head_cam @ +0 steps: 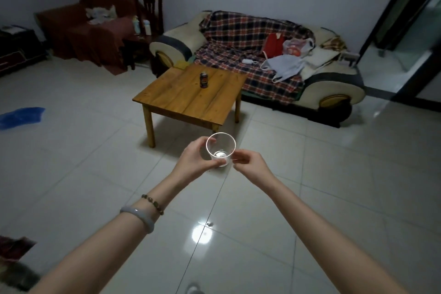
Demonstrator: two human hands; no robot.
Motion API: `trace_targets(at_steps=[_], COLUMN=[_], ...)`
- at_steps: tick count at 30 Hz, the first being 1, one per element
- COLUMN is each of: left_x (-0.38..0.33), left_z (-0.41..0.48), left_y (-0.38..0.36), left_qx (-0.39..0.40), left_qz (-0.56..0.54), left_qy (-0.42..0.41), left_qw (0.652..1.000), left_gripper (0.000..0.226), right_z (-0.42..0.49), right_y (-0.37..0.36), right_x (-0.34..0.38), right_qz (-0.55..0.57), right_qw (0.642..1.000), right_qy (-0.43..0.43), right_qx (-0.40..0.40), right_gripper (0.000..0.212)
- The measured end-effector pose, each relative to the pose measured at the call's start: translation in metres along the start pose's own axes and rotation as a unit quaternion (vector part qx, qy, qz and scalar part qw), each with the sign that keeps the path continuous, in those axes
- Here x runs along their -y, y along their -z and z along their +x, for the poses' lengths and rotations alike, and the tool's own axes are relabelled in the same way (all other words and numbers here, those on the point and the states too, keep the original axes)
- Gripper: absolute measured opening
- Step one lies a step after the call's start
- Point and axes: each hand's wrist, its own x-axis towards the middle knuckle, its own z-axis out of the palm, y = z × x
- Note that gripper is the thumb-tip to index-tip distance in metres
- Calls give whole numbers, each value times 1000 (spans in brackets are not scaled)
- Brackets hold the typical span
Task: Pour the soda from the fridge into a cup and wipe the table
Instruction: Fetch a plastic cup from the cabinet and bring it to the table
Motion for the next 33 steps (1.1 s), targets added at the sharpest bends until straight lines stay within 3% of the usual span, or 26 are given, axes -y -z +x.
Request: trace_targets(at_steps=[9,21,33], left_x=[-12,-13,0], left_z=[122,350,517], left_y=[-67,-113,-162], left_qx=[63,93,76], left_qz=[-38,-58,-44], left_qy=[-39,-87,-56], left_qw=[997,990,995], left_gripper=[56,59,57], right_z=[79,275,438], right_y=[82,186,262], right_x=[-27,-34,-57], right_qz=[4,1,3], right_qw=[998,994,997], right_qy=[-21,-29,-49], right_qx=[-58,-108,-66], right_gripper=[36,39,37])
